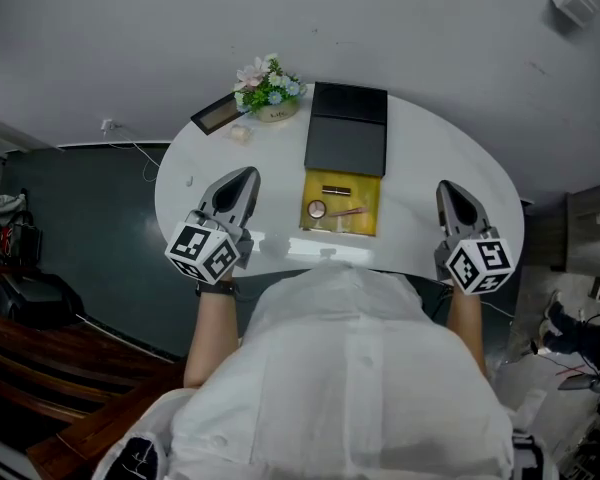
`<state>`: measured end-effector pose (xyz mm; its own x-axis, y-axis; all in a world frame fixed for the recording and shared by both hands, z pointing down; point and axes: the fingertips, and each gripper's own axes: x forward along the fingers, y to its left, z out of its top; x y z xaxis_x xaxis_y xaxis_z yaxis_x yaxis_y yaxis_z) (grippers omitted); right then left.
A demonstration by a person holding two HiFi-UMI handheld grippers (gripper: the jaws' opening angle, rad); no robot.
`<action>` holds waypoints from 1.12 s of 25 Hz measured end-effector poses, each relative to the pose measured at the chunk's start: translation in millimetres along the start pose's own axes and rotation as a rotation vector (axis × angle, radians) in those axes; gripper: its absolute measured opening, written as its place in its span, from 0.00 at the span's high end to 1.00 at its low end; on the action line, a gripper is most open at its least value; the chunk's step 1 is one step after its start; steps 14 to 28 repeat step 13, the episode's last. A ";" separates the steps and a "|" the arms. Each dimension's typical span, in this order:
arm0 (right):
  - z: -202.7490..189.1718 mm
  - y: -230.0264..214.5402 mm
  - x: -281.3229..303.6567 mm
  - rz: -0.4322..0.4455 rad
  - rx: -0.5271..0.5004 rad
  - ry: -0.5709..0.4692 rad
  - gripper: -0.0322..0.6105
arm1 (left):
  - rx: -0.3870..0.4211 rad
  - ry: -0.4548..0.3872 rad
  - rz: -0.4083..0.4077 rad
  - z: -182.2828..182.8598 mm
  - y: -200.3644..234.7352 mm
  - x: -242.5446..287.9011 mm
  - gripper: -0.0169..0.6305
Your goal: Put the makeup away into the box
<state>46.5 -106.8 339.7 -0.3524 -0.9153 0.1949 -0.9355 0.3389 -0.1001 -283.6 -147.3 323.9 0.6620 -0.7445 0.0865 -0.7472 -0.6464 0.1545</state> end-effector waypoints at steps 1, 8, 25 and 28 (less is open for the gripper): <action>0.8 0.9 1.4 0.003 -0.004 0.000 0.94 | -0.001 0.000 0.000 -0.5 0.2 -0.1 0.94; 0.3 4.6 6.4 0.015 -0.022 0.017 0.94 | -0.004 -0.004 -0.016 -0.8 -3.6 3.9 0.94; -0.9 5.0 9.0 0.022 -0.029 0.031 0.94 | -0.009 0.003 -0.030 -2.6 -6.5 8.1 0.94; -0.9 5.0 9.0 0.022 -0.029 0.031 0.94 | -0.009 0.003 -0.030 -2.6 -6.5 8.1 0.94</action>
